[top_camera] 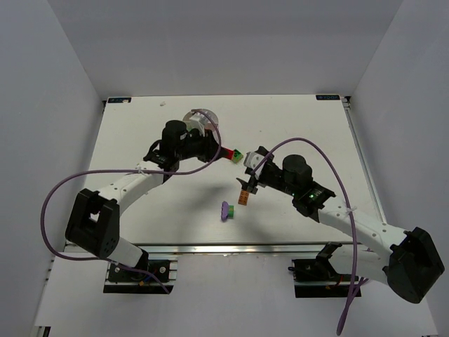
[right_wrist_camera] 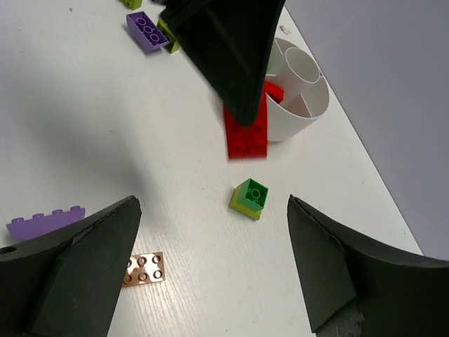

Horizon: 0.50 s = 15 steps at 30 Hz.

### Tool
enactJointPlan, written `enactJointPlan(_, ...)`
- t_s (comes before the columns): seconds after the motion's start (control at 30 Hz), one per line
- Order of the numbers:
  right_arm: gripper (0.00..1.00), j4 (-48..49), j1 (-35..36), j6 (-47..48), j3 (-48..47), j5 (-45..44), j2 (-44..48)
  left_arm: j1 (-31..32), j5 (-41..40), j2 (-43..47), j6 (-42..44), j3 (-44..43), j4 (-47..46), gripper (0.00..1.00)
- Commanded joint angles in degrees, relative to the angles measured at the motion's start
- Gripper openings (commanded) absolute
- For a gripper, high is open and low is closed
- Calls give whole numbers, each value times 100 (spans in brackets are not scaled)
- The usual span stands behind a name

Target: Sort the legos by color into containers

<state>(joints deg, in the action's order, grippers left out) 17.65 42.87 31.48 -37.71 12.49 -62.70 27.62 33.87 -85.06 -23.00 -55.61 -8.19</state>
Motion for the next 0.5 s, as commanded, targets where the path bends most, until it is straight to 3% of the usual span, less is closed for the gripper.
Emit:
enactJointPlan(0.0,89,46,2,-11,-272,-10,275,-230,-1074,130,699,-511,571,0)
enactJointPlan(0.13,81,-25,-16,-37,-324,34,451,-266,-1707,-308,1166,-1169,1283,0)
enactJointPlan(0.23,31,-147,-60,-125,-403,209,513,-266,-2006,-686,1456,-1767,1547,0)
enactJointPlan(0.27,0,-148,-77,-151,-395,253,539,-266,-2103,-801,1518,-1943,1644,0)
enactJointPlan(0.47,0,-130,-95,-195,-386,271,566,-283,-2604,-1802,2001,-3454,2637,0)
